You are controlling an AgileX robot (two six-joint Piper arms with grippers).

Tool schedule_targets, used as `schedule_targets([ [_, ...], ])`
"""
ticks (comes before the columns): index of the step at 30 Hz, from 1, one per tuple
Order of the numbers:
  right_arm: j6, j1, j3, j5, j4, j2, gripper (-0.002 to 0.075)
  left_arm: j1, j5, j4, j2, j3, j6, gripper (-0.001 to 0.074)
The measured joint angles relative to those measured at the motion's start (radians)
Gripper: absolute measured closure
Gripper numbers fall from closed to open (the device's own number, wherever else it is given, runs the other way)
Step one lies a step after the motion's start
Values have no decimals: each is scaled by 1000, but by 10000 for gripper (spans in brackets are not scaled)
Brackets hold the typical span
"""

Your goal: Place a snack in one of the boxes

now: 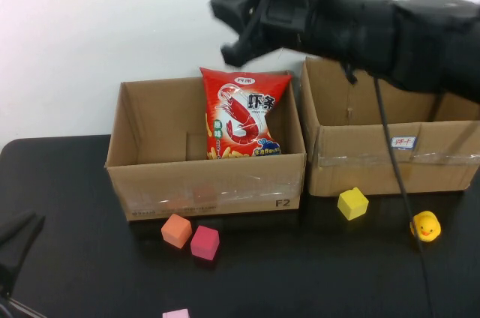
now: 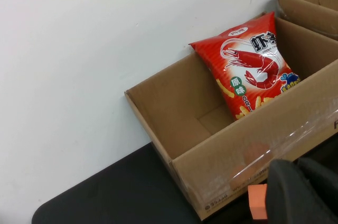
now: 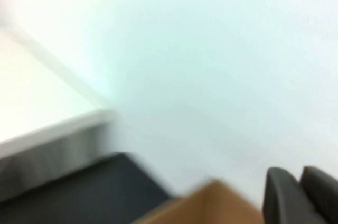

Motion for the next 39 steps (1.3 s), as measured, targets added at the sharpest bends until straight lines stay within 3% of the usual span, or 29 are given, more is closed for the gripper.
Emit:
schedule_targets([
  [4, 120, 1, 94, 266, -221, -93, 710, 0, 0, 0, 0, 0, -4, 736],
  [9, 486, 7, 107, 637, -791, -145, 725, 0, 0, 0, 0, 0, -13, 736],
  [15, 1028, 9, 117, 800, -1365, -157, 726, 0, -17, -4, 0, 0, -52, 736],
  [18, 1233, 9, 126, 819, -1543, -175, 726, 0, -18, -10, 0, 0, -75, 736],
  [22, 1419, 9, 130, 847, -1653, -188, 727, 0, 8, -17, 0, 20, -83, 736],
  [31, 1586, 7, 134, 996, -1718, -188, 727, 0, -81, 70, 0, 38, -111, 736],
  [39, 1871, 7, 134, 976, -1903, -240, 727, 0, -134, 123, 0, 38, -284, 736],
])
